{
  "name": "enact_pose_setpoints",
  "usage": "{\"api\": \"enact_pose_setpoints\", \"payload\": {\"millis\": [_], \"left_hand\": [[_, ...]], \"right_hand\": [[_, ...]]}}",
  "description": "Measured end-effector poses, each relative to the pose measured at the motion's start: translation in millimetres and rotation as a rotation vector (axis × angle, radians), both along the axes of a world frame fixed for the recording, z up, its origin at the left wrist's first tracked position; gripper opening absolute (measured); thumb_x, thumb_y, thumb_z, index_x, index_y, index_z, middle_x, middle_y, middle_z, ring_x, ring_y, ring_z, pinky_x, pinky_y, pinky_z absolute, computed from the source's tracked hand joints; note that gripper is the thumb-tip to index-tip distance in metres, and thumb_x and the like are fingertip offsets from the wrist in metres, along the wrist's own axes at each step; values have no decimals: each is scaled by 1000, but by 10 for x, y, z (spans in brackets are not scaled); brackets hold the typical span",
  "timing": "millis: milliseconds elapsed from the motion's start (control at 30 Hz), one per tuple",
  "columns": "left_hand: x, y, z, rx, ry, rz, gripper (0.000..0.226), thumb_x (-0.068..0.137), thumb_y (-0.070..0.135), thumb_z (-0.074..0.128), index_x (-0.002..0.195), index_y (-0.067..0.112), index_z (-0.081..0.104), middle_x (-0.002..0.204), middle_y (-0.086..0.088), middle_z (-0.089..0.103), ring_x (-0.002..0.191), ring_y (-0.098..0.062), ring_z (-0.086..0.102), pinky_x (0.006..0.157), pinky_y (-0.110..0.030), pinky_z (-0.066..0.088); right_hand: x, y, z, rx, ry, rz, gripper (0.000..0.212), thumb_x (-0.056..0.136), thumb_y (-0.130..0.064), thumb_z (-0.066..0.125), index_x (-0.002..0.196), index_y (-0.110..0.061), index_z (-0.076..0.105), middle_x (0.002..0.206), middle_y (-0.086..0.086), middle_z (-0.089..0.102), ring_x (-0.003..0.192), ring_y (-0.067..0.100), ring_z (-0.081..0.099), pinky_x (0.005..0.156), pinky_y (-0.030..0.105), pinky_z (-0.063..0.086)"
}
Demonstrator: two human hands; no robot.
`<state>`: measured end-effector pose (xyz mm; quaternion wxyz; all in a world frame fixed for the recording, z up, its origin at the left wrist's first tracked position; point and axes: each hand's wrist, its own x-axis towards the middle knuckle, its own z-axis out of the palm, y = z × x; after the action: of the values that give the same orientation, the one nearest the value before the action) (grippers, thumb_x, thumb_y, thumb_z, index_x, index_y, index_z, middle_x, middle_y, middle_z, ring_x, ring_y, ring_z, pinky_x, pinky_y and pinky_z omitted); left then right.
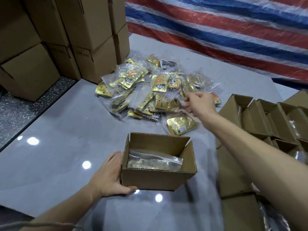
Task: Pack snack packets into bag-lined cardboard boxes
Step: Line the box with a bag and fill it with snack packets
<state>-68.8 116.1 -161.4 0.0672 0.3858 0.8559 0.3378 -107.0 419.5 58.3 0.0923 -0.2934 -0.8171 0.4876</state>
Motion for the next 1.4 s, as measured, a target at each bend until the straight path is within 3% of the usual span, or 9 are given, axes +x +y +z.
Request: {"api": "enact_pose_setpoints", "payload": {"millis": [100,233,400,567,867,1033,1167,1300,1400], "left_hand": [[-4,3,12,12,25,-18,67,66,81,66,121,44,56,119,29,53,118,3,48,110,-18,21],[18,19,77,69,28,-7,80,60,72,75,131,43,48,120,26,51,114,2,48,109,-15,23],[46,53,215,131,52,-8,84,61,66,77,133,40,44,121,22,51,112,-3,49,107,-17,28],[82,80,315,196,63,16,86,56,58,79,133,45,41,133,41,39,116,5,47,104,-16,32],[51,75,279,108,107,0,88,58,60,78,135,42,40,138,42,35,128,17,32,108,-17,28],[46,54,211,63,115,-4,91,57,65,75,137,42,38,140,45,27,131,20,23,111,-10,19],[43,36,148,71,107,14,91,56,68,74,137,43,38,140,44,28,133,19,24,112,-10,19],[13,27,60,-10,82,-3,86,57,69,77,132,41,47,128,41,35,127,14,30,113,-16,22],[-3,27,15,-44,80,-10,77,57,70,76,124,39,53,122,36,38,125,4,39,113,-18,21]], "right_hand": [[-47,295,-348,-230,-235,-167,13,95,-7,53,104,-4,62,85,11,68,51,14,50,41,23,36],[-31,397,-874,-402,-349,-292,15,90,1,51,81,-8,60,68,8,60,50,14,47,45,22,35],[-193,377,-1163,-853,-159,-414,29,105,-25,49,78,-13,53,61,-2,51,52,8,41,40,16,29],[-275,374,-1078,-993,82,-527,15,93,-17,52,91,-8,64,76,-2,63,53,9,49,44,18,32],[-232,423,-887,-497,67,-540,18,94,-22,69,85,-7,72,66,1,68,43,6,52,36,17,37],[-126,487,-618,-227,140,-378,25,95,-25,65,72,-15,64,79,8,65,73,17,59,69,34,51],[-95,541,-334,-211,188,-370,13,94,-9,53,83,-11,60,75,8,52,71,18,53,73,41,61],[-43,590,1,-138,244,-373,16,99,-15,45,94,-11,59,92,8,59,85,16,58,59,36,63],[-2,626,245,-27,238,-339,20,98,-19,44,90,-10,60,116,18,67,102,31,65,77,53,61]]}}
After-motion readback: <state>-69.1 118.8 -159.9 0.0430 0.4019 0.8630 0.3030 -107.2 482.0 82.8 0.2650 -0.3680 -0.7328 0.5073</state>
